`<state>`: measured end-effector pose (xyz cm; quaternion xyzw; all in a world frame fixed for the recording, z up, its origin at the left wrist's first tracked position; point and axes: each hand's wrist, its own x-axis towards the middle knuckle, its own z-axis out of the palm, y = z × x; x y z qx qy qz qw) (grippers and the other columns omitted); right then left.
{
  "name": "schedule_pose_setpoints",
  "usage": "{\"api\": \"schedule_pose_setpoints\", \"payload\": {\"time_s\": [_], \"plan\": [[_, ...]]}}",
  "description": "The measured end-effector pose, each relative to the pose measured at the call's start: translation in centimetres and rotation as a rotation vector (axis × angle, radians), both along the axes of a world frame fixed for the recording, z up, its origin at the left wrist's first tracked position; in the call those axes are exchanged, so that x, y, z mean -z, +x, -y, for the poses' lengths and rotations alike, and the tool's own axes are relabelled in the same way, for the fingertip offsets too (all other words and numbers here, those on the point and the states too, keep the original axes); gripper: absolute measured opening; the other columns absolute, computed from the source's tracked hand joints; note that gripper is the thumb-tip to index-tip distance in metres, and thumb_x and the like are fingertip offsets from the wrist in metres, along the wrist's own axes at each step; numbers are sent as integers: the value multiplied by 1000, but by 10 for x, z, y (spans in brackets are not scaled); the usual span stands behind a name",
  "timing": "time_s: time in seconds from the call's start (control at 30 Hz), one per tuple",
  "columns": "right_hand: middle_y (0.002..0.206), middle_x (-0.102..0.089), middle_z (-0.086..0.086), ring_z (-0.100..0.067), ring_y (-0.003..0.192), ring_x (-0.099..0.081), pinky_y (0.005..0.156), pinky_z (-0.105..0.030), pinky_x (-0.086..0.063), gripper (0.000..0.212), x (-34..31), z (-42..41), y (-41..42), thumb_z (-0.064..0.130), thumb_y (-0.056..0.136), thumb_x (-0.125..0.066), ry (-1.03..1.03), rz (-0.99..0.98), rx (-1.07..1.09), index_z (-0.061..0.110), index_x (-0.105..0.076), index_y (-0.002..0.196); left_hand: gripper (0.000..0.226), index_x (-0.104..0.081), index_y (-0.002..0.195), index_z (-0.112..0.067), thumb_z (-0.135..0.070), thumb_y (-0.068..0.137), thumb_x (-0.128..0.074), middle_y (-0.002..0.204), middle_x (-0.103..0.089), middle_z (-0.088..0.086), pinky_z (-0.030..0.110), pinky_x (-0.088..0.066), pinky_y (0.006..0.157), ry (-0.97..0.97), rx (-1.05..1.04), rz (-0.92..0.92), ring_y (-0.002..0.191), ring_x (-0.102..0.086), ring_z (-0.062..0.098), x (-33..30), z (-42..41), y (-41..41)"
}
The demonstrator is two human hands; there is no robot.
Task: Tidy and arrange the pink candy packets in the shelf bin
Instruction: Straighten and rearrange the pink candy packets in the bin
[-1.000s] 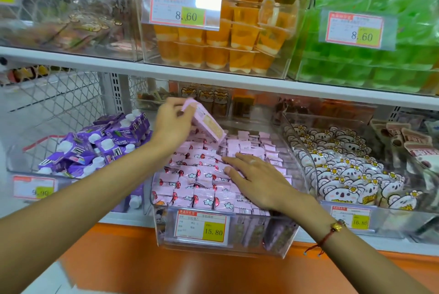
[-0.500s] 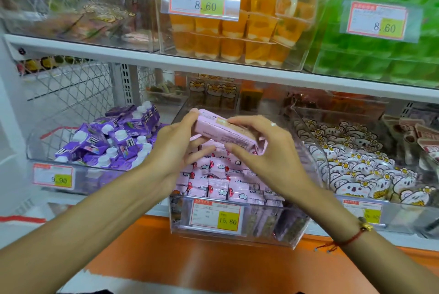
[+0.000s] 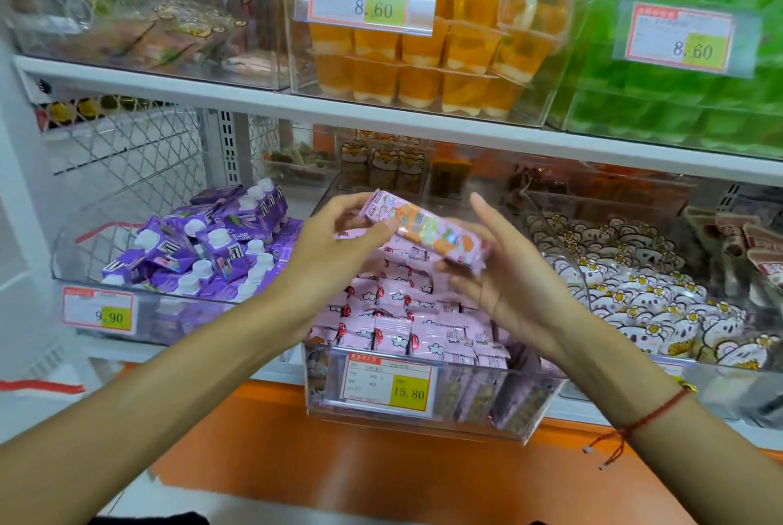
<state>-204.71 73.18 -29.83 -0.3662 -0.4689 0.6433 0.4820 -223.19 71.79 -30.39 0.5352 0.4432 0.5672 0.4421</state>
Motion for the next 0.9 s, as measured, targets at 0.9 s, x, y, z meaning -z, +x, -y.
{"api": "schedule_pose_setpoints", "payload": {"time_s": [0.9], "plan": [[113, -61, -8, -21, 93, -61, 86, -39, -52, 33, -17, -73, -9, 23, 80, -74, 827, 1440, 131, 16, -65, 112, 38, -52, 124, -15, -32, 102, -26, 129, -55, 5, 38, -38, 95, 259, 109, -1564, 117, -50, 27, 20, -67, 6]]}}
